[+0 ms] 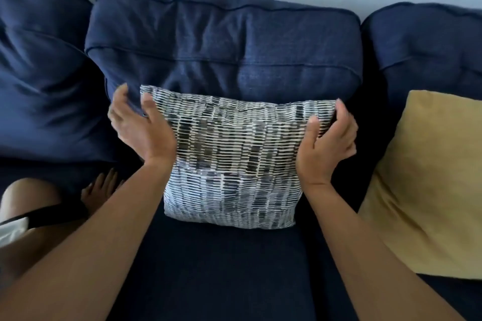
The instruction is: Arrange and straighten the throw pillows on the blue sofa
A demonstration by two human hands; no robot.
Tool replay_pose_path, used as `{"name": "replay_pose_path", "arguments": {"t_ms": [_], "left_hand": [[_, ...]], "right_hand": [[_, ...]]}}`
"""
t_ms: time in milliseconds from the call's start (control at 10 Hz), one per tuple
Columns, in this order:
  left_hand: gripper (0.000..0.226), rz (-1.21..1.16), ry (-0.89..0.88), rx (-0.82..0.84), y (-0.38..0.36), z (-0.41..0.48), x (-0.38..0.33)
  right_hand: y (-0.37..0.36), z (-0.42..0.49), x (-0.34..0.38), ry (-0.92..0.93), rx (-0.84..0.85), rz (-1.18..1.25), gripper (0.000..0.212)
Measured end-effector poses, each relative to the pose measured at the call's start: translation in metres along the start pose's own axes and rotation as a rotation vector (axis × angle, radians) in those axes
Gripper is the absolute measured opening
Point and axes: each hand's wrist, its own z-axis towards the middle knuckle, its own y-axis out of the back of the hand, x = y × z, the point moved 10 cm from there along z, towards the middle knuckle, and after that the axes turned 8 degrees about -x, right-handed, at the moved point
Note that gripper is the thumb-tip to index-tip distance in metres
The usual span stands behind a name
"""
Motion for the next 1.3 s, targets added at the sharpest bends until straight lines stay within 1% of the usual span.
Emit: {"name": "replay_pose_path", "arguments": {"t_ms": [100,200,300,400,500,600,700,800,900,1000,1100,1200,1300], "left_hand": [[0.055,-0.01,-0.57,0.2,-0.013,-0.062,-0.067],[0.057,0.064,-0.852,0.501,-0.04,-0.129,-0.068],[0.06,0.298,-0.897,0.616,-0.064,-0.117,-0.031],[0.065,0.577,-0.81,0.611,-0.077,-0.062,0.012],[0.062,0.641,-0.581,0.497,-0.064,-0.013,0.028],[0.061,0.476,-0.624,0.438,-0.048,-0.033,-0.007],[0.061,0.341,-0.948,0.626,-0.053,-0.122,-0.048],[0.061,0.466,-1.053,0.821,-0.069,-0.176,-0.039],[0.063,0.649,-0.913,0.874,-0.085,-0.158,-0.015],[0.065,0.712,-0.827,0.864,-0.089,-0.139,-0.013],[0.066,0.75,-0.728,0.904,-0.091,-0.133,-0.019],[0.067,0.781,-0.661,0.941,-0.087,-0.134,-0.028],[0.07,0.733,-0.694,0.933,-0.084,-0.138,-0.048]], "right_hand": [[-0.009,-0.027,0.065,0.489,0.069,0.016,0.051],[-0.046,-0.08,0.084,0.788,0.347,-0.027,0.053],[-0.073,-0.081,0.044,0.792,0.498,-0.204,0.056],[-0.077,-0.041,-0.002,0.656,0.506,-0.348,0.057],[-0.061,-0.022,-0.013,0.587,0.412,-0.369,0.057],[-0.04,-0.025,0.01,0.532,0.317,-0.277,0.058],[-0.049,-0.063,0.054,0.749,0.422,-0.216,0.058],[-0.067,-0.08,0.046,0.809,0.58,-0.286,0.058],[-0.065,-0.05,0.0,0.649,0.591,-0.409,0.058],[-0.046,-0.023,-0.034,0.515,0.578,-0.51,0.056],[-0.019,-0.003,-0.047,0.263,0.607,-0.523,0.053],[0.036,0.025,-0.024,0.094,0.474,-0.341,0.049],[0.116,0.07,0.02,0.018,0.27,0.114,0.044]]}}
